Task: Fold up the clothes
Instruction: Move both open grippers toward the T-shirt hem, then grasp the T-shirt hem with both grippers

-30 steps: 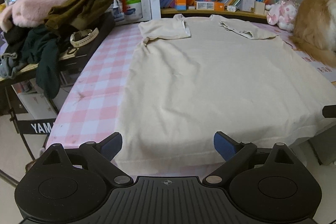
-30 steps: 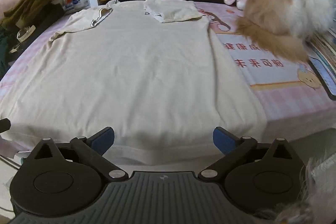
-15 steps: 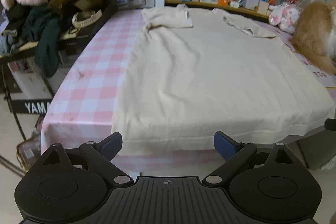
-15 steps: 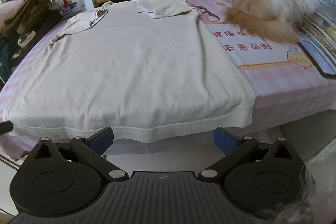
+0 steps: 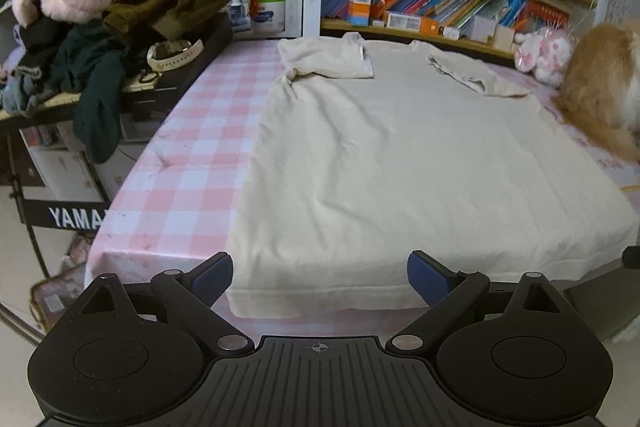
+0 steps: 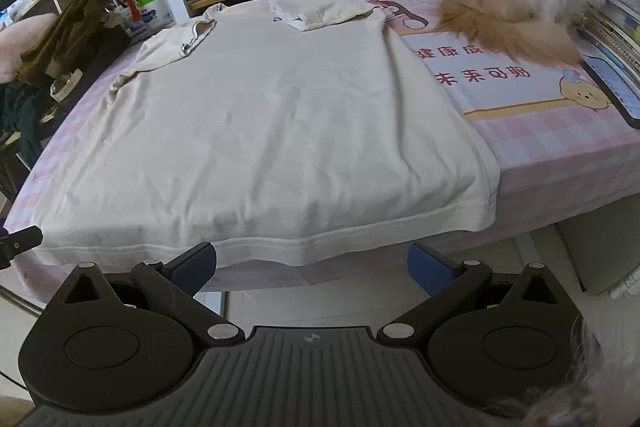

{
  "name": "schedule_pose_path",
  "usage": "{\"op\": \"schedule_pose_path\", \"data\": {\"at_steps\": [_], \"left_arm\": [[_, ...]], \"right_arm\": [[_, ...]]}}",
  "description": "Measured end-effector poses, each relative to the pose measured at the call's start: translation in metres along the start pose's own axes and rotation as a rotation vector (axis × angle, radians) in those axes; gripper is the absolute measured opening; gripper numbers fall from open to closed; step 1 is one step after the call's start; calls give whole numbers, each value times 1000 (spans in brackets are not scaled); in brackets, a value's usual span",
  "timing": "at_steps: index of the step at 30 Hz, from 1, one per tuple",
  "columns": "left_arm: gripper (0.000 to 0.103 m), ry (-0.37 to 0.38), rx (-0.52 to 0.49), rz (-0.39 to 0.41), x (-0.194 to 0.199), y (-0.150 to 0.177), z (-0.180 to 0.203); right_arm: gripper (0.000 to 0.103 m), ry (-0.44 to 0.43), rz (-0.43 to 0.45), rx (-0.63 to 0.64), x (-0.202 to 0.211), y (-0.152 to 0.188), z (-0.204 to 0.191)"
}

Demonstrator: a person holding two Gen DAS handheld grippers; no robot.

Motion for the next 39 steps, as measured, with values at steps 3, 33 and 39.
{"op": "schedule_pose_path", "data": {"at_steps": [3, 33, 39], "left_arm": [[96, -10, 33, -7, 0, 0, -7], [48, 223, 250, -237, -61, 22, -53], [11, 234, 192, -236, -45, 16, -45]], "right_arm": [[103, 4, -6, 11, 0, 0, -1], [50, 78, -191, 26, -44, -39, 141], [8, -20, -250, 58, -49, -43, 135]]}}
Point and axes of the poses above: each gripper's, at about its wrist camera, not at the fingertips, and x roughly against the way its jaws point, z to its right, y to its underside, the point moved 10 cm from there along -x, roughly the way its jaws point, and after that the axes turned 4 degrees about -y, right-handed, at the moved point
